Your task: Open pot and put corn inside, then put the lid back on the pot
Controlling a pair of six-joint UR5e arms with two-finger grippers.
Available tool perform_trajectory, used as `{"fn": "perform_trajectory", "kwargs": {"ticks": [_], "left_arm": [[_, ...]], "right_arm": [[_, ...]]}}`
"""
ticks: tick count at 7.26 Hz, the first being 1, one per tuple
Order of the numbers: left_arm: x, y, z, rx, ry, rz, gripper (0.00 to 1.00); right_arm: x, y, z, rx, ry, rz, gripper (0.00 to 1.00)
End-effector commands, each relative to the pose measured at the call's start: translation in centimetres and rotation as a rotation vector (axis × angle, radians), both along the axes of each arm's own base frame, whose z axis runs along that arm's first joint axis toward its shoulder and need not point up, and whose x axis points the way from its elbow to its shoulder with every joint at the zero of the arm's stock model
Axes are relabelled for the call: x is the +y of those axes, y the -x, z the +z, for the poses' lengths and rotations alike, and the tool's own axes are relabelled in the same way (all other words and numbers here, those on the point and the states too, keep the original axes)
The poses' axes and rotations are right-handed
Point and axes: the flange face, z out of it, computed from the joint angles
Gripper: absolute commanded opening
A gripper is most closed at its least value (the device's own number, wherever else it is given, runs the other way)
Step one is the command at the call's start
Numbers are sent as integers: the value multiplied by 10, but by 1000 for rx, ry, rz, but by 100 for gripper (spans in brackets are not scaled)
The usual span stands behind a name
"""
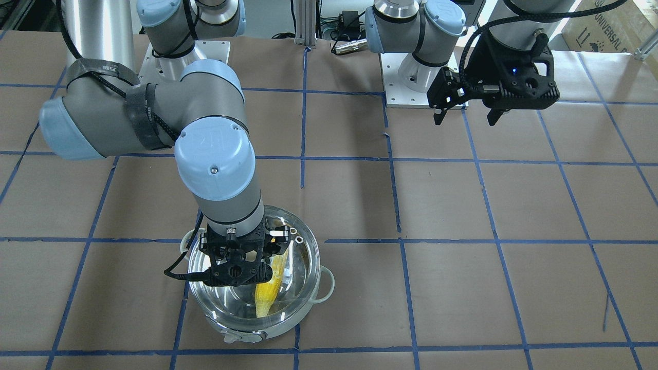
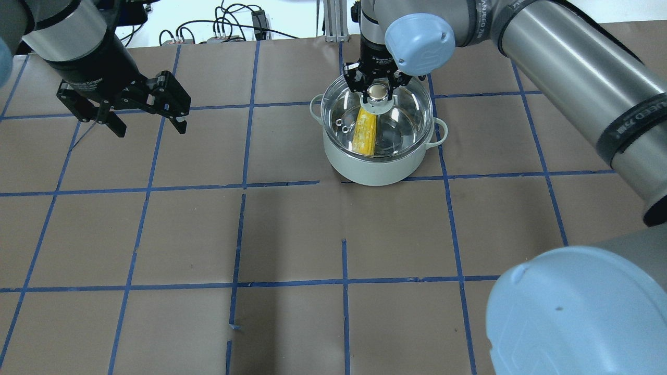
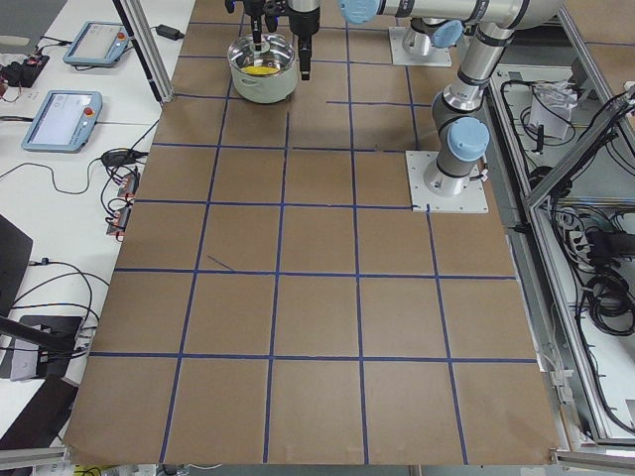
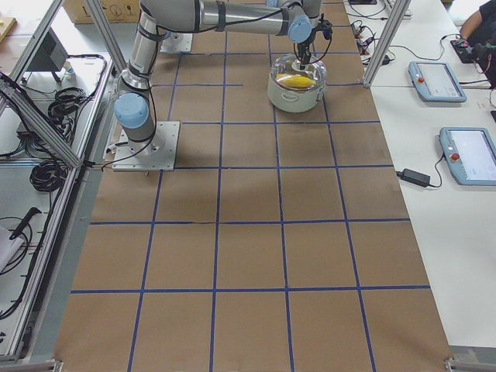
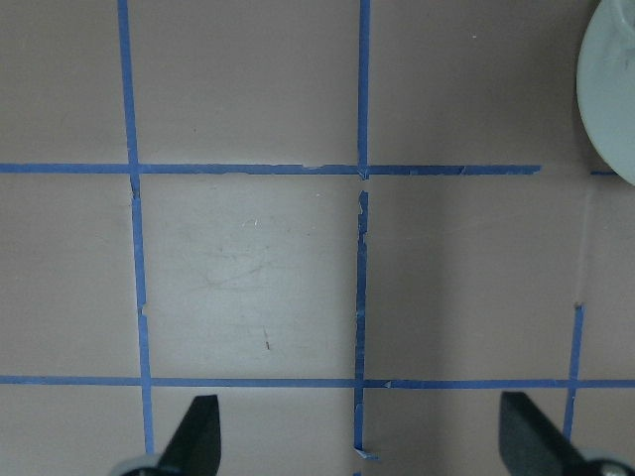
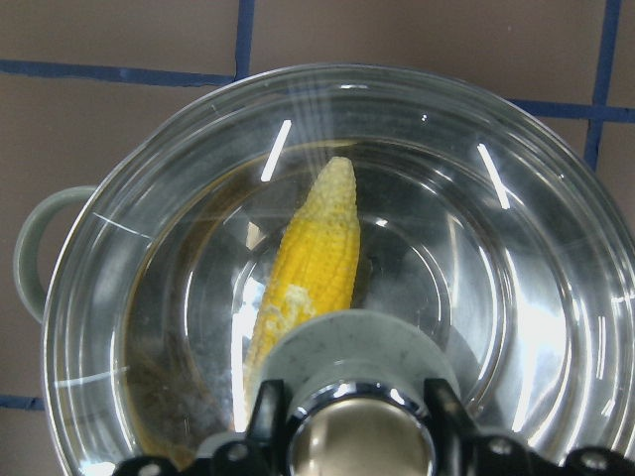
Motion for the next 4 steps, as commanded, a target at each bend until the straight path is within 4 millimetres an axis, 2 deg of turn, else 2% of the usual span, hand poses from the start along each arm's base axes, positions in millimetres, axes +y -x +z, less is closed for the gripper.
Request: {"fn": "perform_trajectory", "kwargs": {"ticks": [1, 4], "left_arm": [[0, 0, -1, 0, -1, 0, 100], [0, 0, 0, 0, 2, 0, 100]], "right_arm": [[1, 1, 3, 1, 4, -2, 40], [1, 0, -4, -1, -9, 2, 40]]}}
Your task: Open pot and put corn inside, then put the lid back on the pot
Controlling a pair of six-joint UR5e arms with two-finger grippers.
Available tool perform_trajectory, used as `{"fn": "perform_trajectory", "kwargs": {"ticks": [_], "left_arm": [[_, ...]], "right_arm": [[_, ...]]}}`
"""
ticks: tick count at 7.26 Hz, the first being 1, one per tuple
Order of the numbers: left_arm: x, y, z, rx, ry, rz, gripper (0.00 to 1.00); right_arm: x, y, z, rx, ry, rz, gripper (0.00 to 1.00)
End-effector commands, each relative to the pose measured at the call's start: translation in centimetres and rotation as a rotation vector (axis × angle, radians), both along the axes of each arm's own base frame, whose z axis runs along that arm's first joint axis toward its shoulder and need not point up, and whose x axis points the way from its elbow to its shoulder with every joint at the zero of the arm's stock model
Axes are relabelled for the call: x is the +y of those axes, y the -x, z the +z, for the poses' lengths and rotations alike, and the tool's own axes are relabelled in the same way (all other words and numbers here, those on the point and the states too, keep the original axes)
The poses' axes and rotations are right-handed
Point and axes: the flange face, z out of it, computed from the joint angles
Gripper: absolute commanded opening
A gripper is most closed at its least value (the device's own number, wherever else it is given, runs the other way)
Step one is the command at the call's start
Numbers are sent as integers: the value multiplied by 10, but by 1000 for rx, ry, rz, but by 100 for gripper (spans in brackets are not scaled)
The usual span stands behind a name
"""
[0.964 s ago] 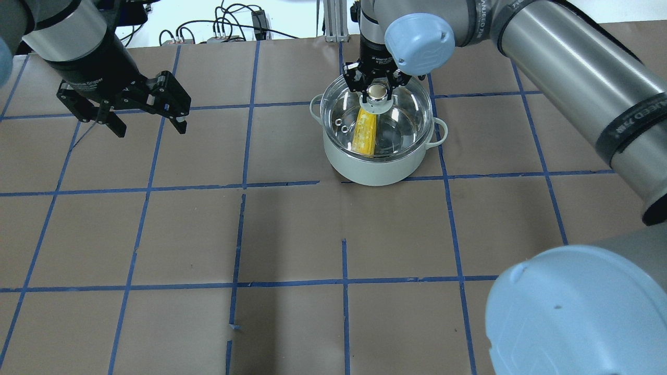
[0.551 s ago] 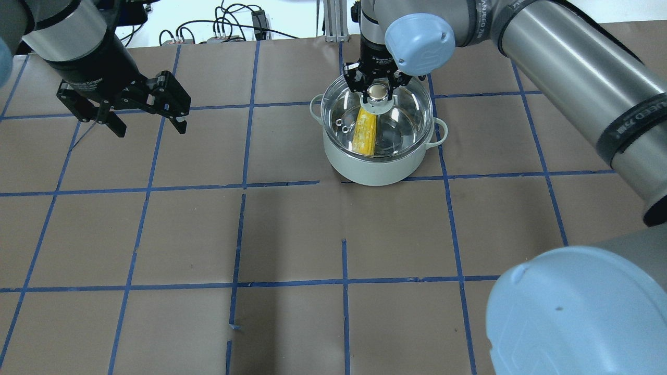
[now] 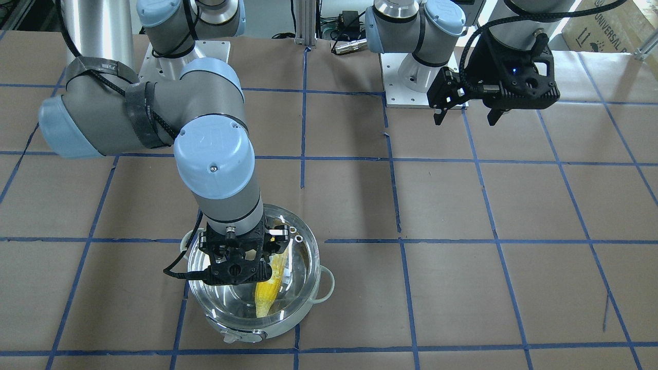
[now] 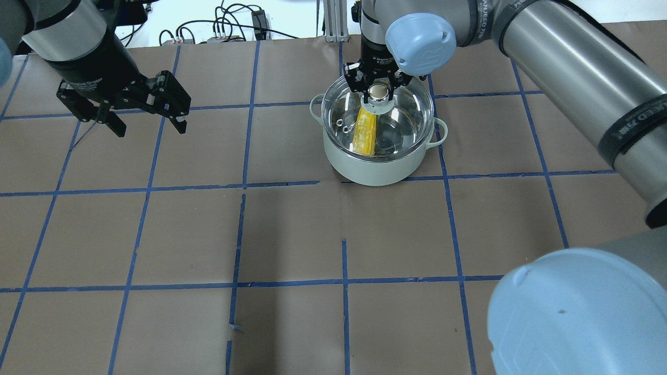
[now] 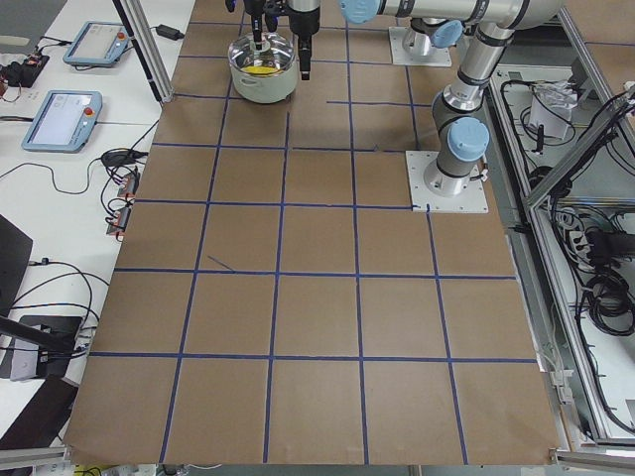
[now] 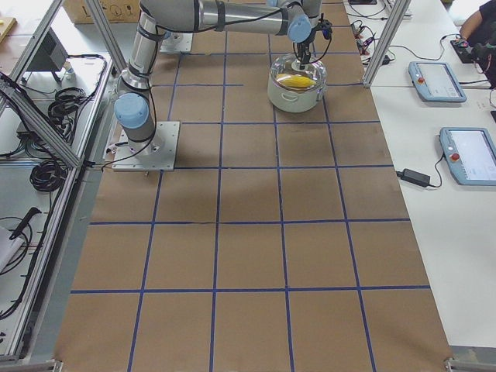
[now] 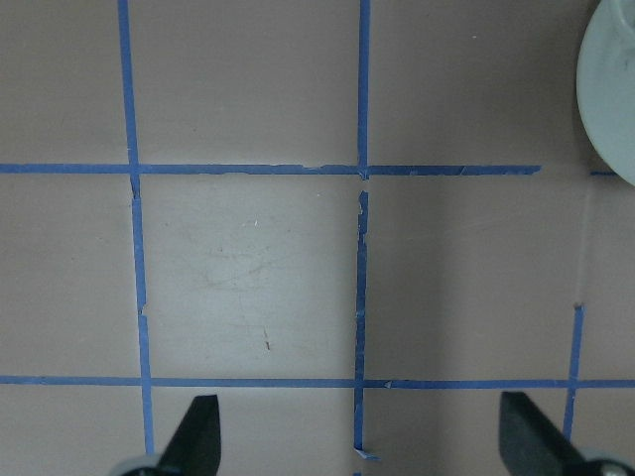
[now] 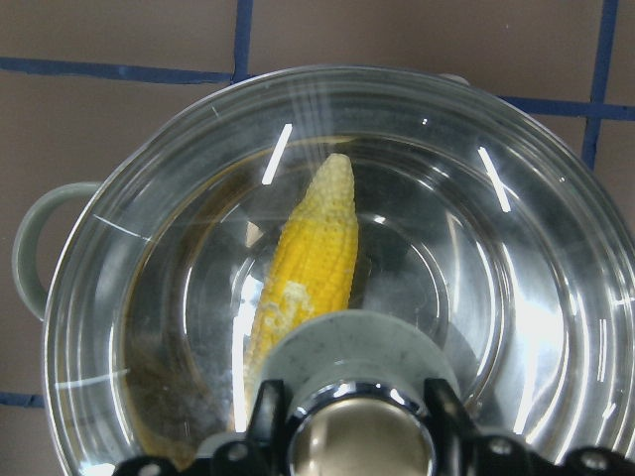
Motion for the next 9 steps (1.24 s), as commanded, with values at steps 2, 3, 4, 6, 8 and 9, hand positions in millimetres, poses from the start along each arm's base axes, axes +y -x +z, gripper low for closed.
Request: {"fn": "perform_trajectory", "kwargs": {"ticks": [2, 3, 4, 6, 8, 9], "left_arm": [[0, 0, -1, 0, -1, 0, 100], [0, 0, -1, 0, -1, 0, 100], [0, 0, 0, 0, 0, 0, 100], [0, 0, -1, 0, -1, 0, 100], [0, 0, 0, 0, 0, 0, 100], [0, 0, 0, 0, 0, 0, 100]], "right_arm": [[0, 0, -4, 5, -4, 2, 56], [0, 0, -3, 7, -2, 8, 96], [0, 2, -3, 17, 0, 8, 100], [1, 4, -1, 25, 0, 3, 100], [2, 6, 11, 33, 12, 1, 100], [9, 8, 38, 37, 55, 4, 100]]}}
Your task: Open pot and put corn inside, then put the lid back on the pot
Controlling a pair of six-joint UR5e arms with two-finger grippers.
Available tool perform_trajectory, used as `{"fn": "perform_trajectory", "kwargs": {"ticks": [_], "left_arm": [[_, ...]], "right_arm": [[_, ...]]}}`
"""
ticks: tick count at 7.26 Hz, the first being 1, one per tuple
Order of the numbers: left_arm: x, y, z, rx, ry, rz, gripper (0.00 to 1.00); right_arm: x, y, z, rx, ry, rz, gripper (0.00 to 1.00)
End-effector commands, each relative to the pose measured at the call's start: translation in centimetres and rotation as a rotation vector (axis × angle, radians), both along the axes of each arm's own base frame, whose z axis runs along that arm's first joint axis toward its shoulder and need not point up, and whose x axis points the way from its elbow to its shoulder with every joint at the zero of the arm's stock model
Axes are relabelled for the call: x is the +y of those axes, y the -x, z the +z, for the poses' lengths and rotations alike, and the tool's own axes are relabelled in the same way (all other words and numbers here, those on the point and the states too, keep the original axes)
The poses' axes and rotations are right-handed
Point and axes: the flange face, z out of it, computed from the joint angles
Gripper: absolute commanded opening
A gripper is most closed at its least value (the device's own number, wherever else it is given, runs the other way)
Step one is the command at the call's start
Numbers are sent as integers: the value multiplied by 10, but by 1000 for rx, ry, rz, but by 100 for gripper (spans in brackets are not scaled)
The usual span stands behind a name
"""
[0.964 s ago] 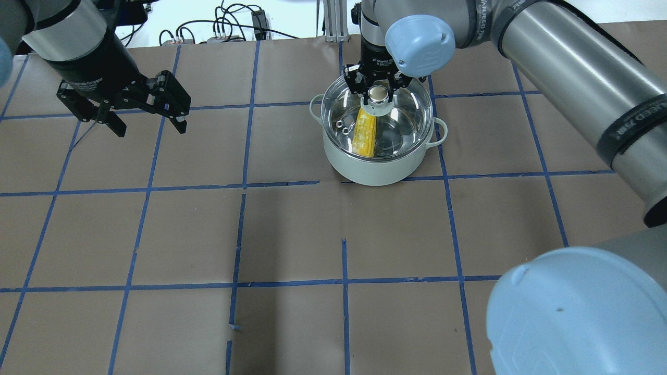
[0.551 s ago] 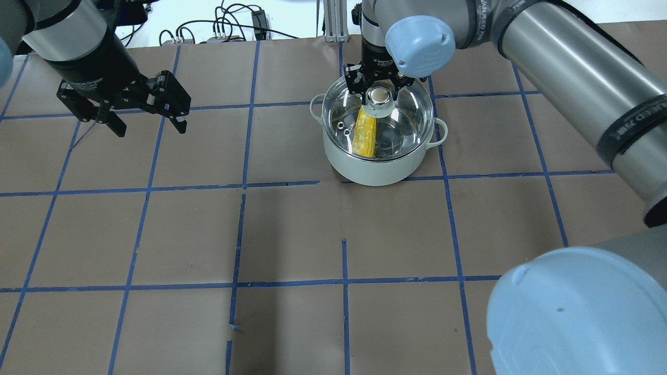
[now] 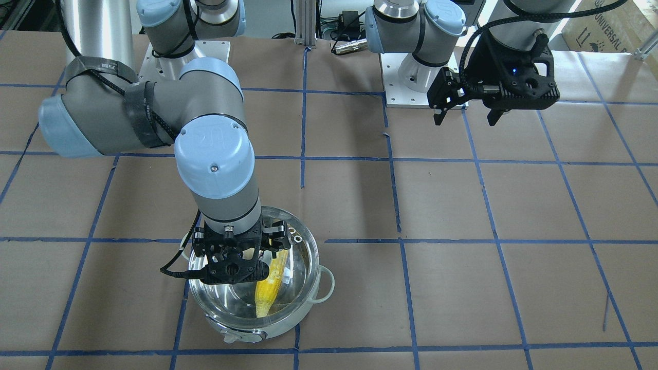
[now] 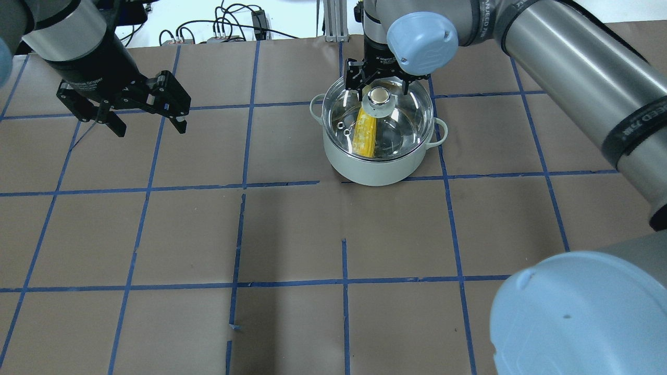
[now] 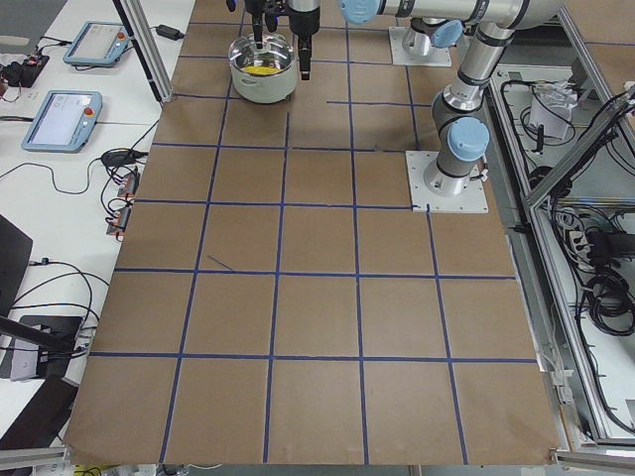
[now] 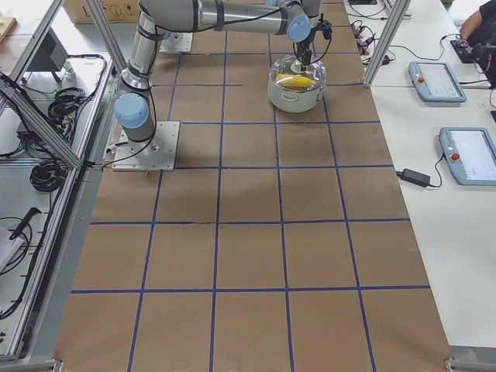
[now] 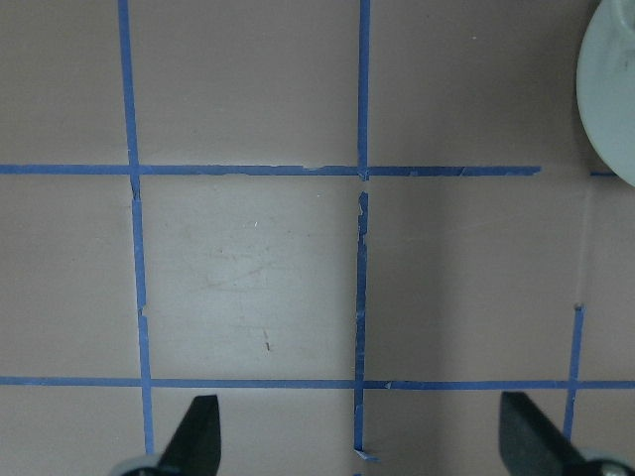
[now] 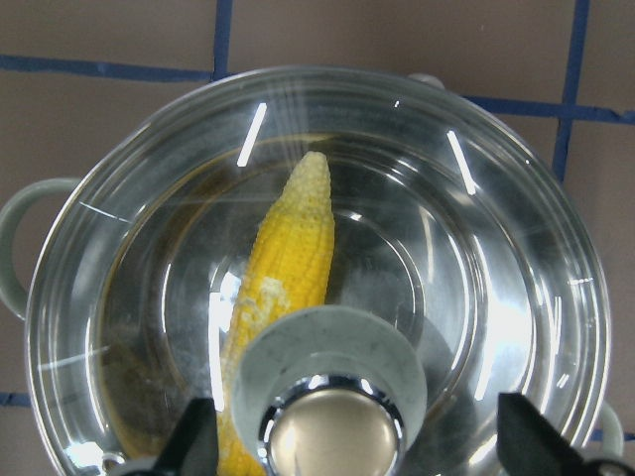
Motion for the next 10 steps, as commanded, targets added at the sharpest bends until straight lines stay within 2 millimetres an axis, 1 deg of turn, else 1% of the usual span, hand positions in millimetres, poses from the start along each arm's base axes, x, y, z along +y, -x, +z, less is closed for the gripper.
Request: {"fn": "perform_trajectory", "kwargs": {"ticks": [1, 2, 3, 4, 5, 6, 7, 8, 9, 10], "left_arm": [[1, 0, 1, 0, 2, 0, 100], [1, 0, 1, 0, 2, 0, 100], [1, 0, 1, 0, 2, 0, 100], [1, 0, 1, 0, 2, 0, 100], [1, 0, 2, 0, 3, 0, 100], [2, 0, 2, 0, 5, -2, 100], [2, 0, 3, -2, 5, -6, 100], [2, 0, 3, -2, 5, -6, 100], [2, 0, 3, -2, 5, -6, 100], [2, 0, 2, -2, 3, -6, 100]], "right_arm": [[13, 18, 48, 7, 38, -10, 100], [30, 33, 74, 18, 24, -23, 100], [42, 61, 98, 32, 8, -38, 100], [57, 82, 125, 31, 18, -36, 100], [77, 102, 146, 39, -18, -56, 100], [92, 130, 163, 41, -42, -85, 100], [95, 160, 162, 38, -67, -77, 100], [99, 168, 154, 40, -84, -68, 100], [106, 163, 154, 30, -79, -74, 100], [111, 164, 147, 30, -95, -72, 100]]}}
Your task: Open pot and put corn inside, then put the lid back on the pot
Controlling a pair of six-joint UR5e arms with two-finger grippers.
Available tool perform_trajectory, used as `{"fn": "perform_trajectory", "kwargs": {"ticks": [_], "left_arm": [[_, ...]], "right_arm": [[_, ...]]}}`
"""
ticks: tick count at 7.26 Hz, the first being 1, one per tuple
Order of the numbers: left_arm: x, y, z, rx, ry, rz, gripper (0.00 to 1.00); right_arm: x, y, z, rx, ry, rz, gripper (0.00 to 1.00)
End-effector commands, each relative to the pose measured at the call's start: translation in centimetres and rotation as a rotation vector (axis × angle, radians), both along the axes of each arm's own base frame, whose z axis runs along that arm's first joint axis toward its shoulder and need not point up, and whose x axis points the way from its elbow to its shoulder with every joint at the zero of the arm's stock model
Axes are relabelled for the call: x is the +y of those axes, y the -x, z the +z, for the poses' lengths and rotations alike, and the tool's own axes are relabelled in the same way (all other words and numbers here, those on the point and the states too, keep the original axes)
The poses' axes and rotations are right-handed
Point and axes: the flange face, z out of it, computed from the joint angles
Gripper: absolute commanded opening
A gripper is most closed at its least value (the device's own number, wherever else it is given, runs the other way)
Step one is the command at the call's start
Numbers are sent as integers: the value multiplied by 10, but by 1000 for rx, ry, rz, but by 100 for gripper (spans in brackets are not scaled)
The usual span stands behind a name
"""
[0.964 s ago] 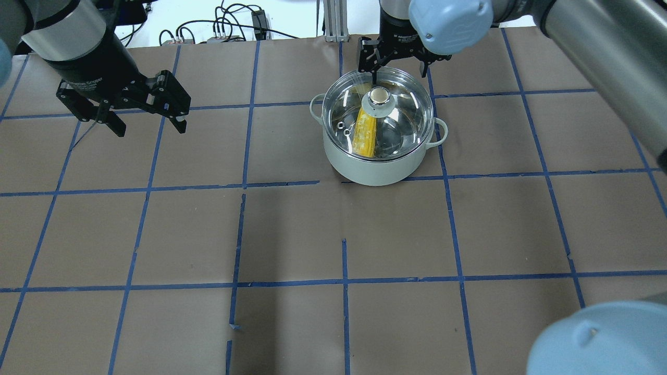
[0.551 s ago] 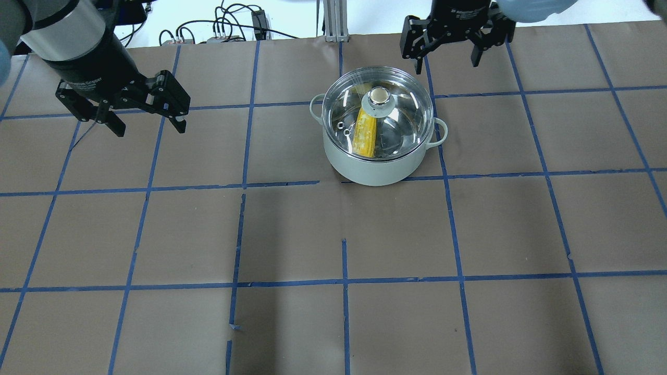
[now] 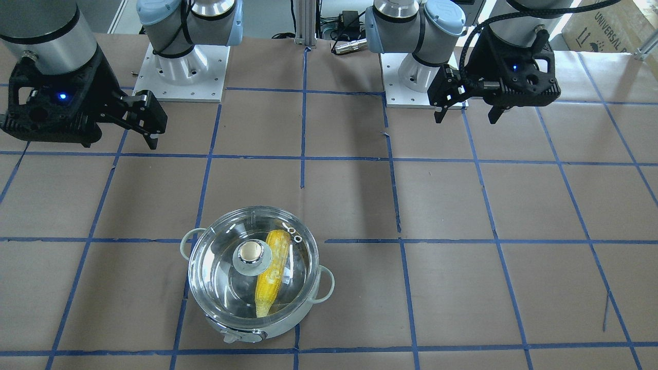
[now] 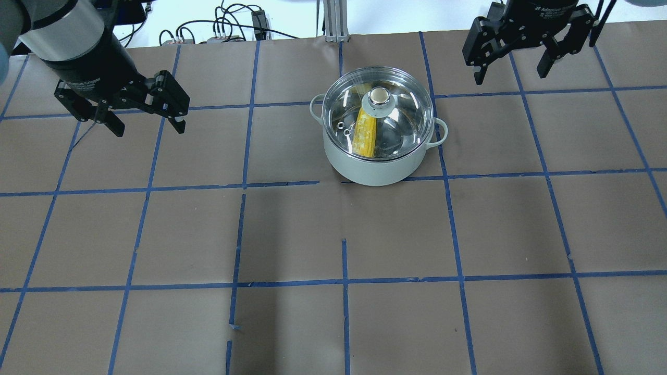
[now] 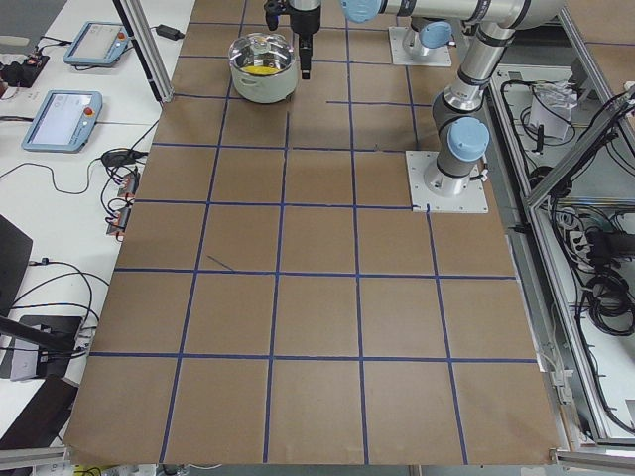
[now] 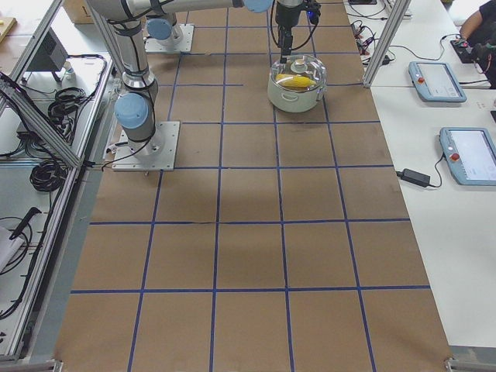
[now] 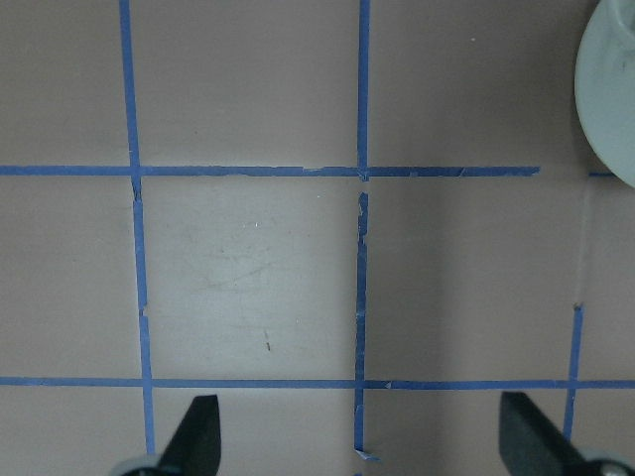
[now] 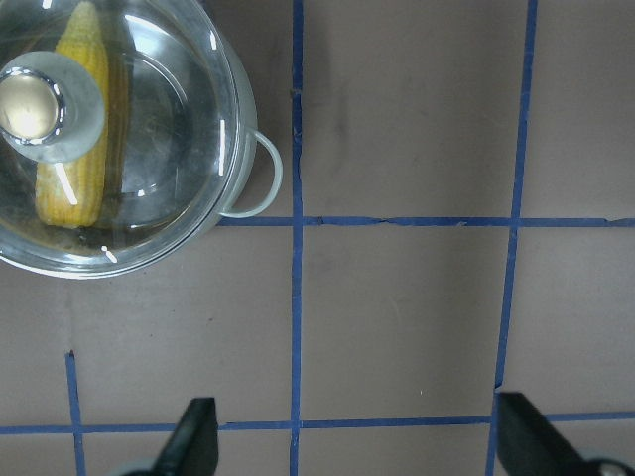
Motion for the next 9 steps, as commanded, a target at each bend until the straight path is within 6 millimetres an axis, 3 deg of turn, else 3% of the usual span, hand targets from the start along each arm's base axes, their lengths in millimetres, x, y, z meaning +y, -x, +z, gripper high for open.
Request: {"fn": "perform_trajectory", "kwargs": {"ticks": [1, 2, 9], "left_arm": [[0, 0, -1, 0, -1, 0, 100], [0, 0, -1, 0, -1, 0, 100], [0, 0, -1, 0, -3, 0, 100]], "right_arm": [[21, -1, -9, -5, -19, -2, 100], [31, 0, -16, -9, -30, -3, 100], [30, -11, -14, -83, 0, 1, 100]]}}
